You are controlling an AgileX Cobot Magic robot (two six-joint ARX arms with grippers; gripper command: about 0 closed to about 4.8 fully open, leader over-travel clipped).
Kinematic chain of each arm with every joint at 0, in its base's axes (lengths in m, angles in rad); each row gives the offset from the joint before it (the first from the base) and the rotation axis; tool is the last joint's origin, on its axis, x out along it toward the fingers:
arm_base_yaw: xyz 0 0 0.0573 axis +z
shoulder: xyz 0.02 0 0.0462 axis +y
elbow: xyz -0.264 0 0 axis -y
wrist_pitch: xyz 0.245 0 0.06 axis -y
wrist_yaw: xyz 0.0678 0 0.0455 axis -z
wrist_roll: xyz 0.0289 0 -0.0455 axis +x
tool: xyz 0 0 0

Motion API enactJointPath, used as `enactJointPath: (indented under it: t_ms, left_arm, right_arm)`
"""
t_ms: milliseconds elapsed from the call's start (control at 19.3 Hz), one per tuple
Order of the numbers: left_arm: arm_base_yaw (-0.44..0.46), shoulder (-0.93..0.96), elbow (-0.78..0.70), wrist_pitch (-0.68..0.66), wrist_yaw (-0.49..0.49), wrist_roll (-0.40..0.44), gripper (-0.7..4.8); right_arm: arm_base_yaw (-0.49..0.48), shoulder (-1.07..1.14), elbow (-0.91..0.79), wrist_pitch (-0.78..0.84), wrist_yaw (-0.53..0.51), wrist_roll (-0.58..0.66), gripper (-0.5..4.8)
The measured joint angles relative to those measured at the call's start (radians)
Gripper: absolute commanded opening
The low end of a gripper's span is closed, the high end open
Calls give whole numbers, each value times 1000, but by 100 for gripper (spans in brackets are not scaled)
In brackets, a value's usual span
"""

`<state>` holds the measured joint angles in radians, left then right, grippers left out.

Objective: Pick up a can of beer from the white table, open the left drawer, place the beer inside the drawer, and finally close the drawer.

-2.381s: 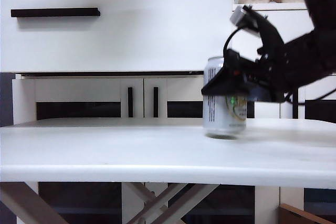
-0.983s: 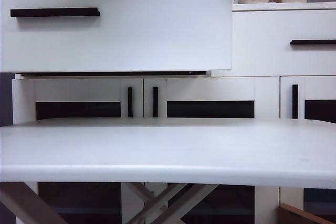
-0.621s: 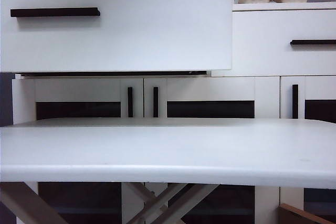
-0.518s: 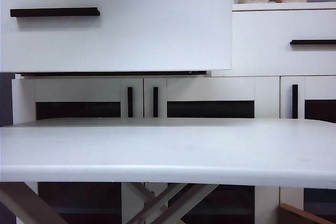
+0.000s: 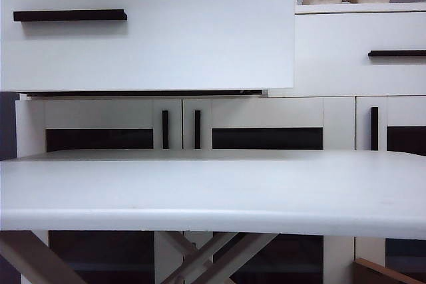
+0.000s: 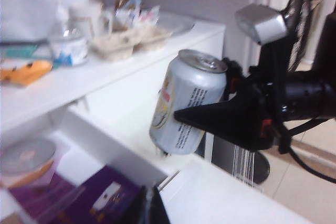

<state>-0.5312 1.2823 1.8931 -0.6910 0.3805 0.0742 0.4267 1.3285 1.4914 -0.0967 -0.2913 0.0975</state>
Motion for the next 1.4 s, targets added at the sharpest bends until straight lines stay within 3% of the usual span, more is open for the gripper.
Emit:
enactJointPath:
  t_ms: [155, 725, 1190, 1397]
  left_arm:
    - [0, 45, 52, -74, -3, 23, -6]
    - [0, 45, 60, -100, -3, 42, -6]
    - [0, 65, 60, -136, -41, 63, -6]
    - [0, 65, 60, -136, -41, 65, -6]
  right_arm:
    - [0, 49, 68, -15, 0, 0, 241]
    - [3, 277, 233, -50, -93, 0, 241]
    - [3, 342, 257, -25, -101, 0, 241]
    - [23, 428, 344, -26, -102, -1, 241]
